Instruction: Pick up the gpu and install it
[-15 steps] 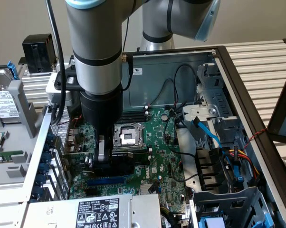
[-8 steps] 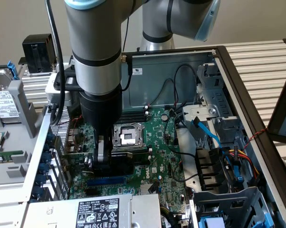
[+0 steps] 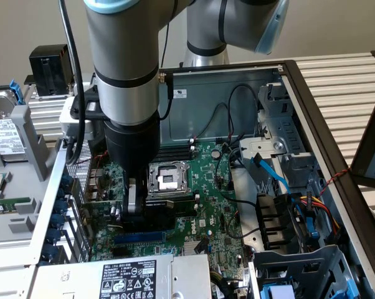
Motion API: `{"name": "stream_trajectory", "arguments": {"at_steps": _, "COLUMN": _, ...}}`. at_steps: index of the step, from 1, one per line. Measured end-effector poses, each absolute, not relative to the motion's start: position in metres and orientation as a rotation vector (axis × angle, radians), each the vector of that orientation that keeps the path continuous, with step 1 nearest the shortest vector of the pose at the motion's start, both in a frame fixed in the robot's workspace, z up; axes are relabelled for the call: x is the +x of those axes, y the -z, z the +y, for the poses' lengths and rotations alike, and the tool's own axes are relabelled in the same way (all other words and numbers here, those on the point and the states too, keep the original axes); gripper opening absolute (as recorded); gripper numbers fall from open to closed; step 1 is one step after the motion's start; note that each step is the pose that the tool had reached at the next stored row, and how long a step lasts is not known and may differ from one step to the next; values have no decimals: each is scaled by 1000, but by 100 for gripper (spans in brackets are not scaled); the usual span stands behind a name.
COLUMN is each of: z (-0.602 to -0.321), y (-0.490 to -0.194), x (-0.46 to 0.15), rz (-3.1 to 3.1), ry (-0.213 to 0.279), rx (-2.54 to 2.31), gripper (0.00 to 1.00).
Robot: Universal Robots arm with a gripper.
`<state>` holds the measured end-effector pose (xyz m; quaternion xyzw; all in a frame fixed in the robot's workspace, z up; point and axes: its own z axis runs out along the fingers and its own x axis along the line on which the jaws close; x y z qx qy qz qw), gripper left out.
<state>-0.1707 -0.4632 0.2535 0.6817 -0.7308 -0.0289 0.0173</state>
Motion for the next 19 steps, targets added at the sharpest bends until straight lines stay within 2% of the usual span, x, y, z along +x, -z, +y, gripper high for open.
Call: {"name": "stream_trajectory", "arguments": {"at_steps": 19, "z": -462, "y": -253, "x": -171, "rz": -2263, "ry": 77, "rx": 2115, "gripper": 27}}
